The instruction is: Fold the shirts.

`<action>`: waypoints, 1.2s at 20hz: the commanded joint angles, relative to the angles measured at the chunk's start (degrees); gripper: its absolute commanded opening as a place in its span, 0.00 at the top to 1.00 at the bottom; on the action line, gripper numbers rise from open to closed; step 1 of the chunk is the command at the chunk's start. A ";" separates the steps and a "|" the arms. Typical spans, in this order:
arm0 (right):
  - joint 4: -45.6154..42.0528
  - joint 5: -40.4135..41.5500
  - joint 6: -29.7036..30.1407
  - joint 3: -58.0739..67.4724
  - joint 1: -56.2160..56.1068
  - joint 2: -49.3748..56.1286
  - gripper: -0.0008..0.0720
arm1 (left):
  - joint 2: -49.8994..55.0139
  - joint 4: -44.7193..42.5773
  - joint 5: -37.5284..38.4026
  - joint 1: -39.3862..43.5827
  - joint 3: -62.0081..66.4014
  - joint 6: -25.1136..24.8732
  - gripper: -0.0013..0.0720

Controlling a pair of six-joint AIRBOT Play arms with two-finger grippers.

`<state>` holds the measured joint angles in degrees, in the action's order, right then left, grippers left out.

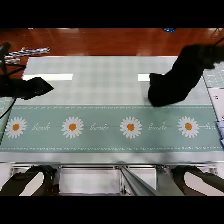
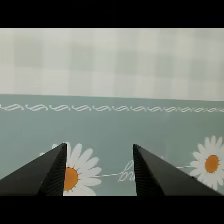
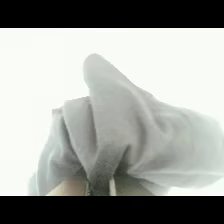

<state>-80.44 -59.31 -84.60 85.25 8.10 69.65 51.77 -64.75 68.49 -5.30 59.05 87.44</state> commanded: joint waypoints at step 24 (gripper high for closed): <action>17.84 -0.68 -1.42 2.60 -51.91 22.12 0.95 | -20.04 0.74 -4.35 -0.37 -15.58 0.28 0.29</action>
<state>-69.95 -65.41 -85.49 90.94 -40.38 84.64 31.77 -64.58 64.03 -5.69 44.71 87.66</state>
